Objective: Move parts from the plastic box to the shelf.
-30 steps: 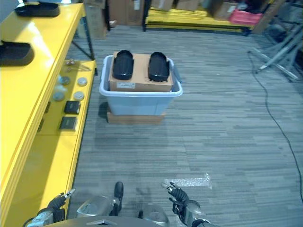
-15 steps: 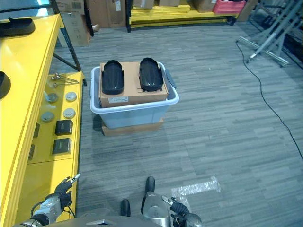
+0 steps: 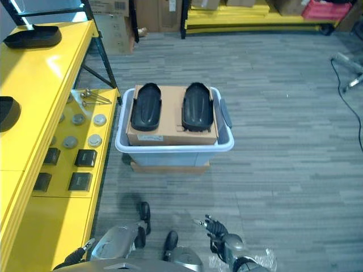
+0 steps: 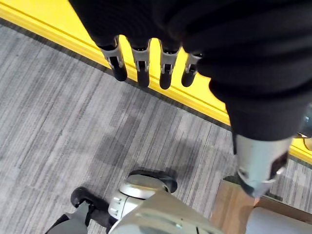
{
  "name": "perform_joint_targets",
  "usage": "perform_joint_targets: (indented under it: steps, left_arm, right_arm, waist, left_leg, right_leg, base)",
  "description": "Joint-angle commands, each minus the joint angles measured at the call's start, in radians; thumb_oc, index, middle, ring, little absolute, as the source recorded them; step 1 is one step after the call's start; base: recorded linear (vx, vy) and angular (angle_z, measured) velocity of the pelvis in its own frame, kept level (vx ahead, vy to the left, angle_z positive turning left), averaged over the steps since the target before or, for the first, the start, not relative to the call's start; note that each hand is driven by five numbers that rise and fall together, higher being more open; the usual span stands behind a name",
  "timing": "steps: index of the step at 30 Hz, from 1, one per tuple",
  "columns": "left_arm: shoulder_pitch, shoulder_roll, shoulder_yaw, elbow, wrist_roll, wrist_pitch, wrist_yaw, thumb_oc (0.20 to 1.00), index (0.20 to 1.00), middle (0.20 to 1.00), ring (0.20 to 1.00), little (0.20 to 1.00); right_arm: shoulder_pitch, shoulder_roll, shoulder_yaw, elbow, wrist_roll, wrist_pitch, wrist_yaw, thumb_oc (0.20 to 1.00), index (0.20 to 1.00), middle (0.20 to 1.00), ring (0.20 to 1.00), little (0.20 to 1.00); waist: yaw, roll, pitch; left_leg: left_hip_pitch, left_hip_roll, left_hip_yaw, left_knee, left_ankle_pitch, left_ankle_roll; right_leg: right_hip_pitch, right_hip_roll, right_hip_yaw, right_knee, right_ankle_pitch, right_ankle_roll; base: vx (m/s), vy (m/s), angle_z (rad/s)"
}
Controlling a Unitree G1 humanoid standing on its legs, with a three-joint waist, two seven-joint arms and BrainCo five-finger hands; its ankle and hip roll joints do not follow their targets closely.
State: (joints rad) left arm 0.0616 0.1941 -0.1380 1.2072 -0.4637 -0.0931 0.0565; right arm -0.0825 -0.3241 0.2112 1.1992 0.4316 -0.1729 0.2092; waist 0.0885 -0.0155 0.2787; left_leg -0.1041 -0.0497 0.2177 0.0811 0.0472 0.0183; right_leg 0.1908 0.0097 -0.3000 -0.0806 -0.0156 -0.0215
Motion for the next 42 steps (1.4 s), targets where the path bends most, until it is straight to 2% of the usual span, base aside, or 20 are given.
perform_joint_targets:
  steps: [1, 3, 6, 7, 9, 10, 11, 12, 14, 18, 20, 22, 25, 27, 29, 32, 34, 37, 40, 42]
  left_arm:
    - [-0.062, 0.066, -0.024, -0.002, -0.003, -0.066, 0.013, 1.000, 1.000, 1.000, 1.000, 1.000]
    - [-0.095, 0.094, -0.015, -0.022, -0.091, -0.083, 0.009, 1.000, 1.000, 1.000, 1.000, 1.000]
    - [-0.114, 0.117, -0.004, -0.054, -0.108, -0.077, -0.010, 1.000, 1.000, 1.000, 1.000, 1.000]
    - [-0.118, 0.125, -0.004, -0.068, -0.099, -0.071, -0.018, 1.000, 1.000, 1.000, 1.000, 1.000]
    - [-0.123, 0.128, -0.019, -0.070, -0.099, -0.058, -0.018, 1.000, 1.000, 1.000, 1.000, 1.000]
    - [-0.118, 0.125, -0.025, -0.058, -0.105, -0.042, -0.016, 1.000, 1.000, 1.000, 1.000, 1.000]
    - [-0.118, 0.125, -0.025, -0.058, -0.105, -0.042, -0.016, 1.000, 1.000, 1.000, 1.000, 1.000]
    - [-0.116, 0.121, -0.022, -0.051, -0.104, -0.037, -0.007, 1.000, 1.000, 1.000, 1.000, 1.000]
    - [-0.111, 0.106, -0.016, -0.033, -0.103, -0.044, -0.008, 1.000, 1.000, 1.000, 1.000, 1.000]
    - [-0.089, 0.056, -0.019, -0.040, -0.084, -0.041, 0.001, 1.000, 1.000, 1.000, 1.000, 1.000]
    - [-0.075, 0.027, -0.037, -0.052, -0.026, -0.034, 0.007, 1.000, 1.000, 1.000, 1.000, 1.000]
    - [-0.073, 0.018, -0.054, -0.055, -0.006, -0.025, 0.003, 1.000, 1.000, 1.000, 1.000, 1.000]
    - [-0.061, 0.023, -0.074, -0.059, 0.025, -0.021, -0.007, 1.000, 1.000, 1.000, 1.000, 1.000]
    - [-0.044, 0.027, -0.080, -0.054, 0.083, -0.021, -0.015, 1.000, 1.000, 1.000, 1.000, 1.000]
    - [-0.013, 0.050, -0.102, -0.044, 0.152, -0.052, -0.005, 1.000, 1.000, 1.000, 1.000, 1.000]
    - [-0.013, 0.096, -0.086, -0.048, 0.033, -0.066, -0.004, 1.000, 1.000, 1.000, 1.000, 1.000]
    - [-0.026, 0.130, -0.037, -0.097, -0.055, -0.048, -0.029, 1.000, 1.000, 1.000, 1.000, 1.000]
    - [-0.051, 0.136, -0.032, -0.143, -0.042, -0.048, -0.055, 1.000, 1.000, 1.000, 1.000, 1.000]
    - [-0.080, 0.131, -0.061, -0.178, -0.040, -0.046, -0.054, 1.000, 1.000, 1.000, 1.000, 1.000]
    - [-0.110, 0.121, -0.096, -0.195, -0.029, -0.041, -0.060, 1.000, 1.000, 1.000, 1.000, 1.000]
  right_arm:
    - [0.011, -0.006, -0.021, -0.040, 0.059, -0.054, 0.020, 1.000, 1.000, 1.000, 1.000, 1.000]
    - [0.025, -0.004, -0.017, -0.045, 0.050, -0.071, 0.026, 1.000, 1.000, 1.000, 1.000, 1.000]
    - [0.028, 0.003, -0.018, -0.037, 0.042, -0.081, 0.024, 1.000, 1.000, 1.000, 1.000, 1.000]
    - [0.028, 0.005, -0.025, -0.031, 0.038, -0.087, 0.024, 1.000, 1.000, 1.000, 1.000, 1.000]
    - [0.030, 0.004, -0.030, -0.028, 0.044, -0.092, 0.022, 1.000, 1.000, 1.000, 1.000, 1.000]
    - [0.035, 0.008, -0.033, -0.030, 0.090, -0.037, 0.051, 1.000, 1.000, 1.000, 1.000, 1.000]
    - [0.035, 0.008, -0.032, -0.031, 0.090, -0.037, 0.051, 1.000, 1.000, 1.000, 1.000, 1.000]
    - [0.037, 0.012, -0.032, -0.034, 0.127, -0.001, 0.061, 1.000, 1.000, 1.000, 1.000, 1.000]
    - [0.040, 0.015, -0.032, -0.031, 0.156, -0.008, 0.066, 1.000, 1.000, 1.000, 1.000, 1.000]
    - [0.031, 0.001, -0.041, -0.065, 0.131, -0.064, 0.014, 1.000, 1.000, 1.000, 1.000, 1.000]
    - [0.028, -0.013, -0.059, -0.133, 0.147, -0.090, -0.034, 1.000, 1.000, 1.000, 1.000, 1.000]
    - [0.030, -0.018, -0.070, -0.195, 0.143, -0.111, -0.075, 1.000, 1.000, 1.000, 1.000, 1.000]
    - [0.010, -0.042, -0.058, -0.294, 0.124, -0.149, -0.150, 1.000, 1.000, 1.000, 1.000, 1.000]
    - [0.000, -0.057, -0.063, -0.325, 0.119, -0.161, -0.189, 1.000, 1.000, 1.000, 1.000, 1.000]
    - [-0.030, -0.116, -0.089, -0.366, 0.140, -0.161, -0.209, 1.000, 1.000, 1.000, 1.000, 1.000]
    - [-0.045, -0.170, -0.109, -0.443, 0.079, -0.152, -0.293, 1.000, 1.000, 1.000, 1.000, 1.000]
    - [-0.046, -0.220, -0.143, -0.565, 0.060, -0.140, -0.374, 1.000, 1.000, 1.000, 1.000, 1.000]
    - [-0.064, -0.254, -0.170, -0.658, 0.043, -0.107, -0.423, 1.000, 1.000, 1.000, 1.000, 1.000]
    - [-0.110, -0.285, -0.178, -0.692, 0.032, -0.088, -0.470, 1.000, 1.000, 1.000, 1.000, 1.000]
    - [-0.197, -0.324, -0.168, -0.682, 0.021, -0.049, -0.516, 1.000, 1.000, 1.000, 1.000, 1.000]
  waist:
    - [0.007, 0.006, -0.021]
    - [-0.007, 0.016, -0.021]
    - [0.000, 0.026, -0.023]
    - [0.001, 0.030, -0.026]
    - [-0.010, 0.030, -0.036]
    - [-0.029, 0.026, -0.041]
    - [-0.029, 0.026, -0.041]
    - [-0.035, 0.023, -0.044]
    - [-0.037, 0.011, -0.047]
    - [-0.035, 0.007, -0.037]
    - [-0.039, 0.007, -0.027]
    - [-0.046, 0.008, -0.021]
    - [-0.031, 0.008, -0.004]
    - [-0.028, 0.007, 0.000]
    - [-0.024, 0.000, 0.002]
    - [-0.032, -0.003, -0.002]
    - [-0.046, -0.002, -0.003]
    - [-0.053, -0.003, 0.018]
    - [-0.050, -0.004, 0.044]
    - [-0.041, -0.002, 0.071]
  left_leg:
    - [0.054, 0.005, -0.058, -0.006, -0.084, 0.028]
    - [0.074, 0.021, -0.073, -0.028, -0.086, 0.035]
    - [0.098, 0.041, -0.069, -0.051, -0.083, 0.030]
    - [0.114, 0.053, -0.075, -0.067, -0.085, 0.029]
    - [0.131, 0.064, -0.104, -0.072, -0.095, 0.026]
    - [0.132, 0.077, -0.131, -0.051, -0.111, 0.020]
    - [0.132, 0.078, -0.131, -0.050, -0.112, 0.020]
    - [0.131, 0.089, -0.142, -0.043, -0.111, 0.013]
    - [0.117, 0.102, -0.151, -0.019, -0.116, -0.003]
    - [0.098, 0.148, -0.159, -0.013, -0.077, -0.042]
    - [0.081, 0.169, -0.133, -0.017, -0.056, -0.059]
    - [0.069, 0.165, -0.104, -0.012, -0.055, -0.062]
    - [0.060, 0.114, -0.140, -0.037, -0.062, -0.051]
    - [0.075, 0.106, -0.146, -0.055, -0.061, -0.044]
    - [0.090, 0.101, -0.151, -0.057, -0.069, -0.035]
    - [0.111, 0.095, -0.141, -0.073, -0.078, -0.027]
    - [0.117, 0.089, -0.129, -0.086, -0.083, -0.024]
    - [0.098, 0.085, -0.120, -0.081, -0.084, -0.021]
    - [0.071, 0.080, -0.121, -0.065, -0.087, -0.019]
    - [0.042, 0.076, -0.126, -0.045, -0.089, -0.016]
  right_leg:
    - [-0.132, -0.057, 0.024, 0.241, -0.088, 0.081]
    - [-0.156, -0.075, 0.031, 0.274, -0.106, 0.077]
    - [-0.154, -0.142, 0.009, 0.254, -0.071, 0.109]
    - [-0.154, -0.177, 0.016, 0.232, -0.040, 0.130]
    - [-0.151, -0.210, 0.069, 0.166, 0.005, 0.156]
    - [-0.159, -0.217, 0.136, 0.144, 0.014, 0.165]
    - [-0.159, -0.217, 0.136, 0.145, 0.014, 0.165]
    - [-0.154, -0.207, 0.161, 0.143, 0.004, 0.158]
    - [-0.134, -0.189, 0.165, 0.120, -0.011, 0.142]
    - [-0.104, -0.157, 0.139, 0.072, -0.010, 0.118]
    - [-0.093, -0.147, 0.106, 0.056, -0.011, 0.107]
    - [-0.095, -0.148, 0.082, 0.055, -0.012, 0.106]
    - [-0.119, -0.148, 0.084, 0.066, -0.007, 0.115]
    - [-0.127, -0.151, 0.086, 0.076, -0.006, 0.118]
    - [-0.130, -0.156, 0.094, 0.074, 0.005, 0.123]
    - [-0.130, -0.160, 0.101, 0.062, 0.015, 0.132]
    - [-0.139, -0.162, 0.115, 0.051, 0.023, 0.140]
    - [-0.165, -0.146, 0.114, 0.062, 0.016, 0.132]
    - [-0.187, -0.139, 0.115, 0.072, 0.014, 0.126]
    - [-0.206, -0.138, 0.114, 0.083, 0.012, 0.120]
  base:
    - [0.15, -0.004, 0.14]
    - [0.05, -0.091, 0.17]
    - [0.03, -0.151, 0.22]
    - [0.07, -0.233, -0.03]
    - [0.14, -0.427, 0.09]
    - [0.13, -0.433, 0.26]
    - [0.12, -0.466, 0.32]
    - [0.07, -0.329, 0.29]
    - [0.09, -0.385, 0.32]
    - [0.05, -0.313, 0.25]
    - [0.00, -0.187, 0.24]
    - [-0.03, -0.091, 0.39]
    - [-0.03, 0.008, 0.47]
    - [0.09, 0.037, -0.22]
    - [0.13, 0.053, -0.21]
    - [0.12, 0.074, -0.04]
    - [0.12, 0.112, -0.08]
    - [-0.01, 0.057, -0.08]
    - [-0.04, 0.033, -0.06]
    - [-0.04, 0.032, -0.04]
